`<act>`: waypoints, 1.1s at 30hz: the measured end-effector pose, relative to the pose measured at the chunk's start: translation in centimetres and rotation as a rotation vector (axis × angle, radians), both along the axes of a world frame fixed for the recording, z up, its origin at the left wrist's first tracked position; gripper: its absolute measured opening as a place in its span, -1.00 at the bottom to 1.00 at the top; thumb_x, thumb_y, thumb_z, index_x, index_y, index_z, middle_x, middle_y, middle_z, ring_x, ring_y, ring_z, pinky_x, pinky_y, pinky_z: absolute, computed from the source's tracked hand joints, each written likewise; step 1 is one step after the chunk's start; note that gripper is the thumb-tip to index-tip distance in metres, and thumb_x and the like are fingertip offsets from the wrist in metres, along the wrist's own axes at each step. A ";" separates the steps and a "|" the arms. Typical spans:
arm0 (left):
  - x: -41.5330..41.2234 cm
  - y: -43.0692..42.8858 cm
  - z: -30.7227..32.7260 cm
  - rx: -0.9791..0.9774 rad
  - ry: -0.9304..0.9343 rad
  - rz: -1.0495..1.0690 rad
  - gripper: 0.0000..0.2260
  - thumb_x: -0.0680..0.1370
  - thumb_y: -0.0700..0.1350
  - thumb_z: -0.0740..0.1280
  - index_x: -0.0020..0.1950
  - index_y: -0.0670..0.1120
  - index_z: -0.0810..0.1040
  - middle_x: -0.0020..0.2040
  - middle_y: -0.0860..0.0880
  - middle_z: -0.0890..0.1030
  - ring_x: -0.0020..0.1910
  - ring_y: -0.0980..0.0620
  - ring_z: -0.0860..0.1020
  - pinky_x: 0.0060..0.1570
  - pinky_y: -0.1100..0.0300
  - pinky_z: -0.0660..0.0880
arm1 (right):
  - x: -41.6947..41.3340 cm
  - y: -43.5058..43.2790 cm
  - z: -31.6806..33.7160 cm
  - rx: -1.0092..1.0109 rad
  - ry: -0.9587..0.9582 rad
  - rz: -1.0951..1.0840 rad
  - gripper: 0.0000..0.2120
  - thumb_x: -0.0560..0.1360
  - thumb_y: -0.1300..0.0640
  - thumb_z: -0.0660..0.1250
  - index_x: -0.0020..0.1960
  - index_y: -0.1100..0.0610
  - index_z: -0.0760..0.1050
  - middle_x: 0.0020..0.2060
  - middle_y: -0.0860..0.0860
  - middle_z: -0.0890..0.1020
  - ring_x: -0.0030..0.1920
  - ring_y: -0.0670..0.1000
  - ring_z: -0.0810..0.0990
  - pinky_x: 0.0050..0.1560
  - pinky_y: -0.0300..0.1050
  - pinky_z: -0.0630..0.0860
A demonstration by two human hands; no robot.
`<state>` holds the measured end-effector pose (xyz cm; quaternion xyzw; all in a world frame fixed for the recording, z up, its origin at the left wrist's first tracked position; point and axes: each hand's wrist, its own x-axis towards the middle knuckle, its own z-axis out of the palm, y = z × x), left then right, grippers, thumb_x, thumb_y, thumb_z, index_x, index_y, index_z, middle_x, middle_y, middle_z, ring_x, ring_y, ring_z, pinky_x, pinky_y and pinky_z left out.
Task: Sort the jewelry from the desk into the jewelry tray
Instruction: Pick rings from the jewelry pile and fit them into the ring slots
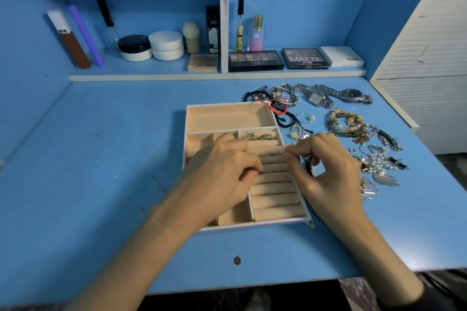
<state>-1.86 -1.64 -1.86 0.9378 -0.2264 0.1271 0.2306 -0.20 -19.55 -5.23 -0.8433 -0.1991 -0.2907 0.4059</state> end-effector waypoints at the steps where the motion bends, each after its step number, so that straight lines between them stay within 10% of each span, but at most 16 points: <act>1: 0.0 0.0 0.1 0.012 -0.005 0.012 -0.93 0.41 -0.16 0.43 -0.17 0.00 0.68 -0.25 0.09 0.59 -0.17 0.08 0.47 -0.24 0.09 0.52 | 0.0 0.0 0.0 -0.012 0.001 0.006 -0.93 0.41 0.24 0.36 -0.25 0.22 0.54 -0.35 0.07 0.54 -0.27 -0.03 0.38 -0.23 -0.23 0.32; 17: 0.3 0.5 -1.3 -0.274 -0.056 0.247 -0.77 0.44 -0.18 0.24 -0.02 -0.01 0.64 -0.14 0.11 0.58 -0.15 0.19 0.37 -0.15 0.51 0.29 | 0.2 0.7 0.2 -0.301 -0.187 0.024 -0.88 0.42 0.27 0.37 -0.29 0.22 0.52 -0.32 0.06 0.53 -0.29 0.08 0.41 -0.31 -0.11 0.35; 33: 0.2 0.4 -1.3 -0.269 -0.067 0.231 -0.78 0.45 -0.17 0.23 -0.06 -0.03 0.65 -0.16 0.07 0.56 -0.12 0.11 0.43 -0.19 0.38 0.34 | -0.3 0.2 1.0 -0.472 -0.156 0.088 -0.90 0.44 0.20 0.37 -0.17 0.15 0.66 -0.31 0.05 0.51 -0.29 0.10 0.45 -0.39 -0.06 0.41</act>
